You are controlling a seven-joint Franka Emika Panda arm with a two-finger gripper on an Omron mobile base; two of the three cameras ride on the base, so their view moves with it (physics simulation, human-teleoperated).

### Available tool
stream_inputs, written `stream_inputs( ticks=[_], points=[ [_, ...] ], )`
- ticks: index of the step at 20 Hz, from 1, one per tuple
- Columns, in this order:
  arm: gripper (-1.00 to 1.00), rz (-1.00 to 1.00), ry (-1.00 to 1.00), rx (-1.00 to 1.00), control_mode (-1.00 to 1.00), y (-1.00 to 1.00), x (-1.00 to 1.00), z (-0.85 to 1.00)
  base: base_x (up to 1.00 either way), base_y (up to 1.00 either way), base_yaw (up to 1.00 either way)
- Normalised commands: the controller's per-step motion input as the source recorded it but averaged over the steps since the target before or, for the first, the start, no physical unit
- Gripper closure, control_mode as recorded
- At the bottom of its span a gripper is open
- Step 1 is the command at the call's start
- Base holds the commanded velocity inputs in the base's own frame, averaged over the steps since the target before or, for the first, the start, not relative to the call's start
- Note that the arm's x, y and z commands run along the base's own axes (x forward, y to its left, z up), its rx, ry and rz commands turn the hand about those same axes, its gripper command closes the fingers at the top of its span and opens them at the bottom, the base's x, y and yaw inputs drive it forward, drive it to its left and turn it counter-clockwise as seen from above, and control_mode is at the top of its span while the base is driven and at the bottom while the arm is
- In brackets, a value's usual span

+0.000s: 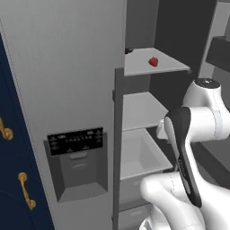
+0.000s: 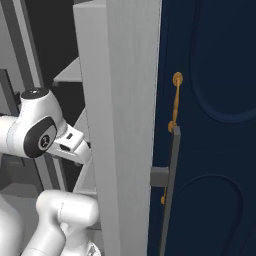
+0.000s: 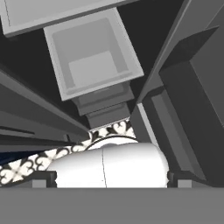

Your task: Take the strawberry from the fridge and place it on top of the pancake, located on the dining counter.

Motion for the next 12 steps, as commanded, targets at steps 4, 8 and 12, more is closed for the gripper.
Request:
stream_inputs(
  ticks=[4, 8, 12],
  points=[
    [-1.00, 0.00, 0.00, 0.00, 1.00, 0.00, 0.00, 0.00, 0.00, -0.04, 0.05],
    [-1.00, 0.00, 0.00, 0.00, 1.00, 0.00, 0.00, 0.00, 0.00, 0.00, 0.00],
    [-1.00, 0.06, -0.13, -0.02, -1.00, 0.00, 0.00, 0.28, 0.01, 0.00, 0.04]
  ],
)
